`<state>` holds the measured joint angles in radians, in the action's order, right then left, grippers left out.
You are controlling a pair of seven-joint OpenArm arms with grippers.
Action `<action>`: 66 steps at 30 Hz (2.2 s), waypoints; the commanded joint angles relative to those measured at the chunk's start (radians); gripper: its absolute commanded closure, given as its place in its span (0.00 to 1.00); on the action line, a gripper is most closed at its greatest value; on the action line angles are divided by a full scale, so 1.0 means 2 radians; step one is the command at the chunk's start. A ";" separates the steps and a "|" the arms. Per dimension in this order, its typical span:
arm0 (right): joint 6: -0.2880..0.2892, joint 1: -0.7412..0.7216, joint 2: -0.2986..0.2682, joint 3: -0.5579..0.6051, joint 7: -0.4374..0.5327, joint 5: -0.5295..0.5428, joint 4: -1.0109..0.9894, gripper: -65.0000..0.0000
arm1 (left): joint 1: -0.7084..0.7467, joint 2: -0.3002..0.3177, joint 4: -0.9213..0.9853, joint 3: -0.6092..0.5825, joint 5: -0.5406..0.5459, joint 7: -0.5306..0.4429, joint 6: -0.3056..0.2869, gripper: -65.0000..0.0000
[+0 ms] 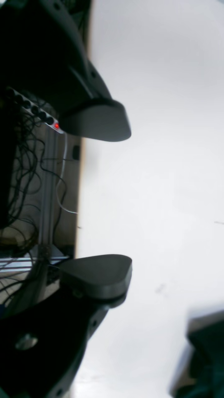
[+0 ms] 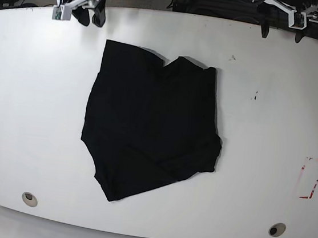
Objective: Fold the T-shirt properly
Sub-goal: 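Lower the right gripper to the black T-shirt's edge and grasp it, then reach the left gripper to the shirt's opposite edge and grasp it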
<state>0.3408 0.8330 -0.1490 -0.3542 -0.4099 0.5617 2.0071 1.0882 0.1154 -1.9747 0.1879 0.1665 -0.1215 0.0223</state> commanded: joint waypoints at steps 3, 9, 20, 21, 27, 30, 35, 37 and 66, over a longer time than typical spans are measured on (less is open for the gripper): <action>0.005 -0.071 -0.009 -0.005 -0.068 0.006 0.007 0.60 | 0.001 0.000 -0.007 -0.001 0.000 -0.011 0.000 0.17; 0.005 -0.194 -0.019 -0.005 -0.180 0.008 0.004 0.59 | 0.000 -0.001 -0.007 0.001 0.001 -0.011 0.000 0.17; 0.005 -0.369 -0.027 -0.004 -0.276 0.009 -0.100 0.31 | 0.006 -0.001 -0.007 0.002 0.002 -0.011 0.000 0.17; 0.005 -0.382 -0.033 -0.003 -0.276 0.009 -0.119 0.31 | 0.006 -0.001 -0.007 0.002 0.002 -0.011 0.000 0.17; 0.019 -0.454 -0.042 -0.005 -0.276 0.009 -0.228 0.31 | 0.006 -0.001 -0.007 0.001 0.000 -0.011 0.000 0.17; 0.036 -0.490 -0.049 -0.006 -0.276 0.009 -0.293 0.31 | 0.004 -0.001 -0.007 0.002 -0.001 -0.011 0.000 0.17; 0.048 -0.535 -0.051 -0.006 -0.273 0.008 -0.389 0.31 | 0.003 -0.001 -0.007 0.002 -0.001 -0.011 0.000 0.17; 0.048 -0.540 -0.048 -0.006 -0.270 0.008 -0.404 0.32 | -0.001 -0.001 -0.007 0.000 -0.001 -0.011 0.000 0.17; 0.048 -0.479 -0.024 -0.005 -0.244 0.008 -0.288 1.00 | -0.147 0.026 0.007 -0.108 -0.002 0.138 -0.001 0.17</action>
<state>0.4232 -0.1101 -0.1886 -0.3641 -0.9211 0.5480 1.3556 0.8108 0.1604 -1.9583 -0.0093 0.1654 0.1596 0.0250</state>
